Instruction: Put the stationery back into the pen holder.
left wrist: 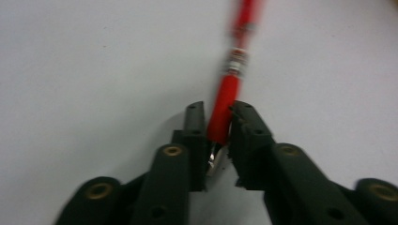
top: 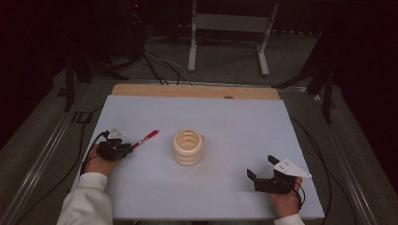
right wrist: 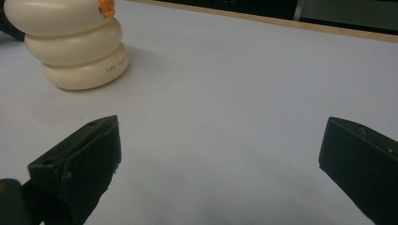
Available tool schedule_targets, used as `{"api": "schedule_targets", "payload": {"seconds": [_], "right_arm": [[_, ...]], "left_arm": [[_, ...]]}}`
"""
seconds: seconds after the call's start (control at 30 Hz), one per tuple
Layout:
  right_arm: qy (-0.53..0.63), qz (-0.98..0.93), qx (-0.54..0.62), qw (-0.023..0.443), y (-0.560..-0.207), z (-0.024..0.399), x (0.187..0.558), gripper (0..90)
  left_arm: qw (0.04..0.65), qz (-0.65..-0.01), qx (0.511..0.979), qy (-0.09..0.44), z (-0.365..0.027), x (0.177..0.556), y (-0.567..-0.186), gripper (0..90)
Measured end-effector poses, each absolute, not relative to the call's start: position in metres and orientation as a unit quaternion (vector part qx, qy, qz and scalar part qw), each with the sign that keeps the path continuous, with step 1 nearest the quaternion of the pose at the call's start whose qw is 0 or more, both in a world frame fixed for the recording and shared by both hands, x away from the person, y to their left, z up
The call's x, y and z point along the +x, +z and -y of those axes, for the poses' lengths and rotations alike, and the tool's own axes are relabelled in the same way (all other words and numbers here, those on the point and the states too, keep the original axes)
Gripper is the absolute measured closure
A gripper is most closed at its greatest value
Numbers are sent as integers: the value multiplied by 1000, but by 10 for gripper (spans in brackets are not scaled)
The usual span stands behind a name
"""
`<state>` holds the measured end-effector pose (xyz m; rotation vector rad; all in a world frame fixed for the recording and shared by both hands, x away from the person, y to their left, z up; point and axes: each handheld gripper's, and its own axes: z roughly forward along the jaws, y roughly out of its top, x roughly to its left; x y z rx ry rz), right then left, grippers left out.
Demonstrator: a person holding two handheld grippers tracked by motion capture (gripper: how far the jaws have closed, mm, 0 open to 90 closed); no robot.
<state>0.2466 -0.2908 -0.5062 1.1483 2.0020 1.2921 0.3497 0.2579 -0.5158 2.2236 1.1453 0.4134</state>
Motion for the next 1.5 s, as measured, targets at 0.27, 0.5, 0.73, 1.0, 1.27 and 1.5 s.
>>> {"api": "schedule_targets", "payload": {"seconds": [0.27,0.5,0.73,1.0,1.27,1.5], "right_arm": [[475,-732,423,245,-506,292,247,1],[474,-732,423,246,-506,292,247,1],[474,-732,423,246,-506,292,247,1],[473,-732,423,247,-506,292,247,1],[473,-732,423,247,-506,292,246,1],[473,-732,423,247,-506,292,246,1]], "left_arm": [[334,-440,819,155,-257,347,-507,811],[360,-448,802,162,-261,344,-498,812],[376,-443,795,173,-262,339,-486,812],[385,-435,792,187,-260,335,-473,812],[390,-421,795,193,-255,332,-464,812],[397,-410,798,196,-249,331,-455,813]]}}
